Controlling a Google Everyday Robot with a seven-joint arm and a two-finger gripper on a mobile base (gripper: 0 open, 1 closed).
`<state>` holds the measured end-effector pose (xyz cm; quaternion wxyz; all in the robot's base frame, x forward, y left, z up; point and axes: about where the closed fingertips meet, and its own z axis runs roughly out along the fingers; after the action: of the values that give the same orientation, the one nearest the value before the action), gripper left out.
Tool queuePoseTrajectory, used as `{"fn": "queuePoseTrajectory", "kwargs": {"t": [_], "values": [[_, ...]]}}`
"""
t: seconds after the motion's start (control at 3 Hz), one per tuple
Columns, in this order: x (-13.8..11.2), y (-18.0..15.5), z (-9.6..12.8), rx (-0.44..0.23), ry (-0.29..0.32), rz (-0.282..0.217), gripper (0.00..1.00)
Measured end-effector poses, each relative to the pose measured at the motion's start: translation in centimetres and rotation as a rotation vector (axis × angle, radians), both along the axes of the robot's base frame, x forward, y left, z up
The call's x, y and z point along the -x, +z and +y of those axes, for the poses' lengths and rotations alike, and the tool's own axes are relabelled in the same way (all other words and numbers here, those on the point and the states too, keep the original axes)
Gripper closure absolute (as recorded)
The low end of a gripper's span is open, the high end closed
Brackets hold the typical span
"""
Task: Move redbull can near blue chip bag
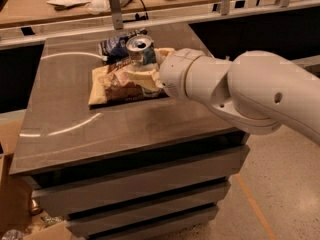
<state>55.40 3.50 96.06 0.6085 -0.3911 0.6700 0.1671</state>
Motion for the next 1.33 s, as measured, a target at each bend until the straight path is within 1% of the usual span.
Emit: {"fn": "queuePoseTrajectory", "kwargs": {"t": [0.33,0.67,1.0,1.33], "values": [[-0.3,-0.1,-5.4,0.049,-0.168,-0.005,1.0],[0.8,-1.0,-9.5,0.104,-0.299,0.019,1.0],[0.8,-1.0,-9.5,0.104,-0.299,0.019,1.0],[-0.7,-0.7,-11.4,0.103,-0.368,-0.014,1.0]]}}
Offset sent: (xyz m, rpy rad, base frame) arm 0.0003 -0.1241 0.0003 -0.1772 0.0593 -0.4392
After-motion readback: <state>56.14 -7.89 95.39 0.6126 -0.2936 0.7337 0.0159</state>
